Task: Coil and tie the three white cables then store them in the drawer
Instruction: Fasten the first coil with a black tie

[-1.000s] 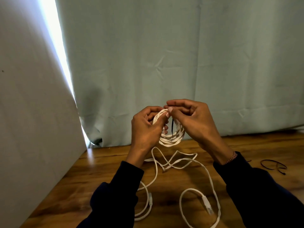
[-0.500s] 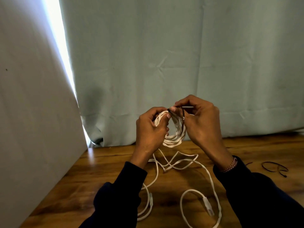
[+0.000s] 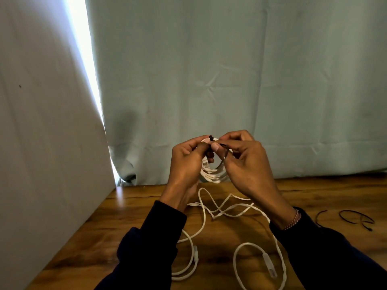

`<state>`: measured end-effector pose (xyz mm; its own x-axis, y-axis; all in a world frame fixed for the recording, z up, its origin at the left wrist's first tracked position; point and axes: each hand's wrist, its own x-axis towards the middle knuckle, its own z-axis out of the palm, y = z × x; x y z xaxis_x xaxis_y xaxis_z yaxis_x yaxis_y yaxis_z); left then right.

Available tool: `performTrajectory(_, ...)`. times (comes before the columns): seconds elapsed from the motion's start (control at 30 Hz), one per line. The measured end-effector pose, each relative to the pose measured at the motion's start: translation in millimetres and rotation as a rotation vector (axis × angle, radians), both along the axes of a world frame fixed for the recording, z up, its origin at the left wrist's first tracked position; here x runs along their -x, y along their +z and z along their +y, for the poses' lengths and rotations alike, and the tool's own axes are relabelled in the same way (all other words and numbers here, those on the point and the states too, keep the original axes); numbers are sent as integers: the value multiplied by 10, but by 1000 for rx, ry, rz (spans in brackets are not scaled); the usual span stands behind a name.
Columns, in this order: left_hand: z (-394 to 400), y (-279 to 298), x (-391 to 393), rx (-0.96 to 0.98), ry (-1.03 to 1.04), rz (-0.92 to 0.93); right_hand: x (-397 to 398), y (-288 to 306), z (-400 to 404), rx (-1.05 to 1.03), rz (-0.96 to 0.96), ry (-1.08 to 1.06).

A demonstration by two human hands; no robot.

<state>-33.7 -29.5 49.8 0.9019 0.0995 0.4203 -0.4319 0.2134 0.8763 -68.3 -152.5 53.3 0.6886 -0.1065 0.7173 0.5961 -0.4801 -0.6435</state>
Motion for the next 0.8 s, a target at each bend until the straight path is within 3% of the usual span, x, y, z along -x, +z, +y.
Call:
performTrajectory(0.27,80,83,15,164,-187,65,29,-30,-10,181,-143,-65)
performTrajectory(0.43,184,122,19,93,-221,16,144,42,-15,497,-117,-146)
performTrajectory(0.57,218,116,27,-73,-134,-74,235,174,-132,671,4,-81)
performTrajectory(0.8,113,92,92,-221,-137,-136,139,195,-209,168,100,35)
